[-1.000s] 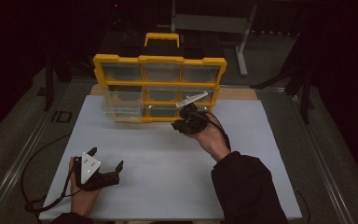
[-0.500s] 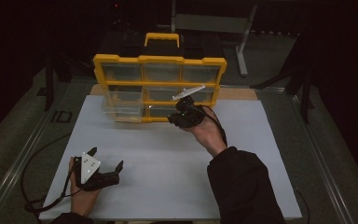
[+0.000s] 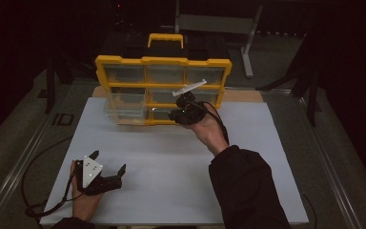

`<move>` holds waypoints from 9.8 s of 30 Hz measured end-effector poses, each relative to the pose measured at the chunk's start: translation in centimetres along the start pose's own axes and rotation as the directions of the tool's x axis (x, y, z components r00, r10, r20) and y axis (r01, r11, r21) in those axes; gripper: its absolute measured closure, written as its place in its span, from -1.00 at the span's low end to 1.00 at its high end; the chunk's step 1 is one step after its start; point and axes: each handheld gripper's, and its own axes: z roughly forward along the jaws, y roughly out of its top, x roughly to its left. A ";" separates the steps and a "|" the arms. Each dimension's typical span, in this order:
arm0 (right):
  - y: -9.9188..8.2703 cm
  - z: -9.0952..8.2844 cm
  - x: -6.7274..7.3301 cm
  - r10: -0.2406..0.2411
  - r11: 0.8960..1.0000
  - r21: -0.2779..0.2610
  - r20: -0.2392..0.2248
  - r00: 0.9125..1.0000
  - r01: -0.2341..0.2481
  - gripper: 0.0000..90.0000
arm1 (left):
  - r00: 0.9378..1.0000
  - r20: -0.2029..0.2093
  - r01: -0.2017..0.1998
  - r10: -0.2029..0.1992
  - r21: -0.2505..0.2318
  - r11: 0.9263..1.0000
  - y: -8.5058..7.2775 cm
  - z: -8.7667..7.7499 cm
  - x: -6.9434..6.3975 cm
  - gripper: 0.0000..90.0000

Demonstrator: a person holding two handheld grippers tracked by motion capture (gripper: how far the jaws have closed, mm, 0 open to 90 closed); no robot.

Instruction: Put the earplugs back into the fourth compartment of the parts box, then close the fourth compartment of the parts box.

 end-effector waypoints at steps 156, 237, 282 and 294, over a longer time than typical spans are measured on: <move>7.0 3.8 3.2 -0.045 0.993 -0.109 -0.044 0.998 0.040 -0.80 | 1.000 -0.008 0.009 -0.009 -0.008 1.000 -0.1 -0.1 0.4 -1.00; -0.4 4.9 4.2 -0.147 0.988 -0.056 -0.056 0.988 0.144 0.18 | 1.000 -0.008 0.008 -0.008 -0.005 1.000 -0.1 -0.1 0.4 -1.00; 1.1 7.9 5.5 -0.112 0.973 -0.211 -0.063 0.992 0.096 0.99 | 1.000 -0.011 0.011 -0.011 -0.006 1.000 -0.1 -0.2 0.5 -1.00; 1.4 8.4 5.1 -0.076 0.973 -0.221 -0.051 0.996 0.062 0.99 | 1.000 -0.013 0.013 -0.013 -0.011 1.000 -0.1 -0.2 0.5 -1.00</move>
